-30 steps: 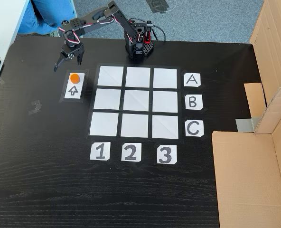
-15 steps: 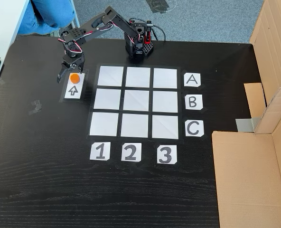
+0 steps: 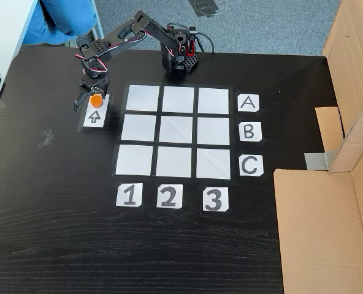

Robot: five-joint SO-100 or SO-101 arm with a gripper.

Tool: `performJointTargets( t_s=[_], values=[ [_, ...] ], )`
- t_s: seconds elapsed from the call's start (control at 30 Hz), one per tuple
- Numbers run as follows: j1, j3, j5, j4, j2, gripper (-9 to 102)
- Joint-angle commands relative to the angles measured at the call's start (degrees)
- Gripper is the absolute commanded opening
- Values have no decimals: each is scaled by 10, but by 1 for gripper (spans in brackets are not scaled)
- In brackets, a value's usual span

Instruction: Pick up the round, orange token and place it in the grid on square B1.

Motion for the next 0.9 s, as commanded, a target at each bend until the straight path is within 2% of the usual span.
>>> performJointTargets(
  t_s=[0.0, 0.13, 0.57, 0.87],
  values=[
    [-7, -23, 10, -17, 0, 9],
    [-5, -23, 19, -12, -6, -1],
    [11, -23, 18, -14, 4, -1],
    [61, 56, 8, -36, 165, -1]
  ],
)
